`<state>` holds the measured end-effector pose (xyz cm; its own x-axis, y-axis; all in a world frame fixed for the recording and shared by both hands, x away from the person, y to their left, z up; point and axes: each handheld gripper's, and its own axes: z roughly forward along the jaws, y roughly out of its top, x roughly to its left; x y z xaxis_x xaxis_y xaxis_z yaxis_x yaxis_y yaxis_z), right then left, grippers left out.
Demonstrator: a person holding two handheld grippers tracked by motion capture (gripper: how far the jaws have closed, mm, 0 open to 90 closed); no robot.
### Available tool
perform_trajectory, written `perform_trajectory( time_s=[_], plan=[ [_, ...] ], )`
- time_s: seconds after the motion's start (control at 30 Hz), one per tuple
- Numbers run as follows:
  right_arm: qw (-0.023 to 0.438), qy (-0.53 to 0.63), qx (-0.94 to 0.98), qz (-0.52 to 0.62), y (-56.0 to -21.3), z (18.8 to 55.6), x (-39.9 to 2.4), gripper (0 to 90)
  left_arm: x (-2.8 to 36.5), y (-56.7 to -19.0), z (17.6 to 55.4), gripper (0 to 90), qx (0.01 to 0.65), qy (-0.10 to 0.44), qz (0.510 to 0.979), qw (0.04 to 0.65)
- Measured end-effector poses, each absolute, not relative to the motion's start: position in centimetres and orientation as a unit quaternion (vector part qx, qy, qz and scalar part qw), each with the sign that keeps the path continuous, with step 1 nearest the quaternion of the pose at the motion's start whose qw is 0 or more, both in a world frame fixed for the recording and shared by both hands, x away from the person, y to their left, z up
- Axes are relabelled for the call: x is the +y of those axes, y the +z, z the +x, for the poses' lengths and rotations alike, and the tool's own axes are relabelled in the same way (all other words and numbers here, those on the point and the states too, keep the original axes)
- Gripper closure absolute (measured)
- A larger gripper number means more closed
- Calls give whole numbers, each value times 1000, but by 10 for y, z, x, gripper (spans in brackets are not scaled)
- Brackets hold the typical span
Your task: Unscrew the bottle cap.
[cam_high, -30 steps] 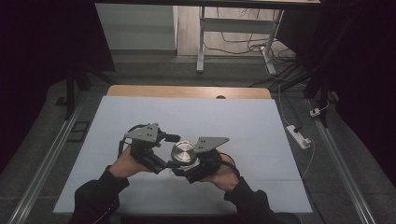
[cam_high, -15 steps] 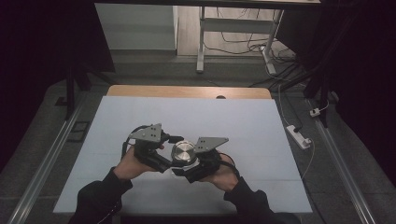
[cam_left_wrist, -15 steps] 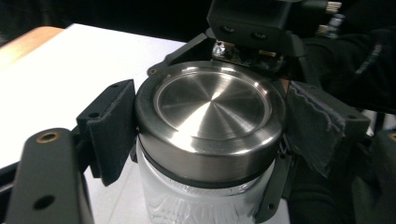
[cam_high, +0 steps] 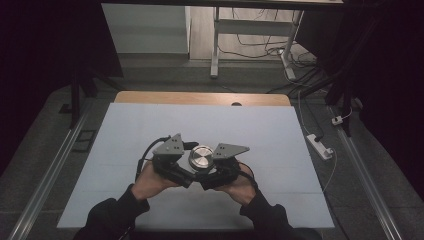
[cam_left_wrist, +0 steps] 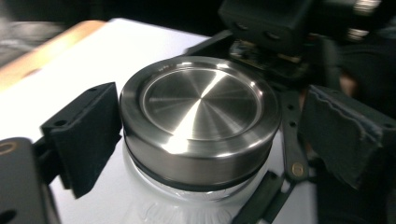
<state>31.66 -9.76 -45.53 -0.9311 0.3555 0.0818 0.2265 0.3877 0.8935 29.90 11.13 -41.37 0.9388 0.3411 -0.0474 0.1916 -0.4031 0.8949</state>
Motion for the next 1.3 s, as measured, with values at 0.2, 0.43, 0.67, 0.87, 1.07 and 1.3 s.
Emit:
perform_trajectory(
  time_s=[0.2, 0.43, 0.67, 0.87, 1.07, 1.3],
  plan=[
    [25, 524, 844, 114, -452, 308, -90, 148, 128, -415, 302, 155, 83, 34, 847, 523],
    [28, 517, 849, 107, -454, 305, -87, 148, 122, -417, 299, 192, 95, 55, 848, 519],
    [64, 522, 832, 173, -454, 313, -94, 148, 102, -419, 290, 196, 186, 134, 820, 525],
    [73, 521, 826, 201, -455, 316, -96, 148, 98, -418, 286, 197, 223, 158, 799, 537],
    [76, 521, 826, 204, -457, 316, -95, 148, 105, -414, 287, 197, 230, 150, 795, 542],
    [74, 521, 825, 207, -457, 319, -98, 148, 111, -407, 284, 197, 212, 130, 800, 546]
  ],
)
